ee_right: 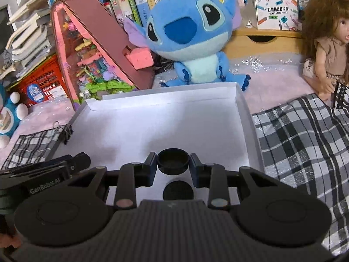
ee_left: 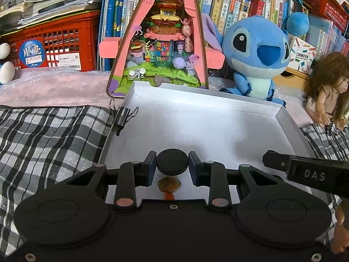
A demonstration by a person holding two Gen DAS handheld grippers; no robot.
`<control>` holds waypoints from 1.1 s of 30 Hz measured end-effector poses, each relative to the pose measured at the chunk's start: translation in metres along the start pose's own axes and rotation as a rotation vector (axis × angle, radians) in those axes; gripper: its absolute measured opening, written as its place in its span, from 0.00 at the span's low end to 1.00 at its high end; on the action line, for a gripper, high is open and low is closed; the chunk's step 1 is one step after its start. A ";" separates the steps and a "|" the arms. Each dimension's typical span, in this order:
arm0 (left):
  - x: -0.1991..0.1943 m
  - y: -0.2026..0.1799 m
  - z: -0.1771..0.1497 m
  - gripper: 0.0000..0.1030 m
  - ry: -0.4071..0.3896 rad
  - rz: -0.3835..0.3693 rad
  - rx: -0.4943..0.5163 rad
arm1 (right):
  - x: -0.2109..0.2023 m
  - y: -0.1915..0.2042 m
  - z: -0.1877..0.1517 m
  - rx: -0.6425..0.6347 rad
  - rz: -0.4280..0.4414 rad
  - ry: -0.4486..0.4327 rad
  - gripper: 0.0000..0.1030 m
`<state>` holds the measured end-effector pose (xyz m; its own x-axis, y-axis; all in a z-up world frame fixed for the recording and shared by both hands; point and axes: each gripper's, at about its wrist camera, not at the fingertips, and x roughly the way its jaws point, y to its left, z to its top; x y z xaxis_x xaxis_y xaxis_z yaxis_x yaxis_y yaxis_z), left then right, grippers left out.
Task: Organize rigid objects
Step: 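Carry black puck in left tool while right tool carries black cup into tray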
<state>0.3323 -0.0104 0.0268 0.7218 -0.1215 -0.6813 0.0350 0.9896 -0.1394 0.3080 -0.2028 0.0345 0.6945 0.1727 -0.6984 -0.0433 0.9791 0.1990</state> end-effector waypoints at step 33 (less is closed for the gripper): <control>-0.001 0.000 -0.009 0.54 -0.033 0.017 0.017 | 0.004 -0.004 -0.013 -0.028 0.005 -0.070 0.67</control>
<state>0.3255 -0.0108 0.0207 0.7448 -0.1024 -0.6594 0.0341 0.9927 -0.1157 0.3016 -0.2050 0.0219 0.7425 0.1704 -0.6478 -0.0659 0.9810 0.1826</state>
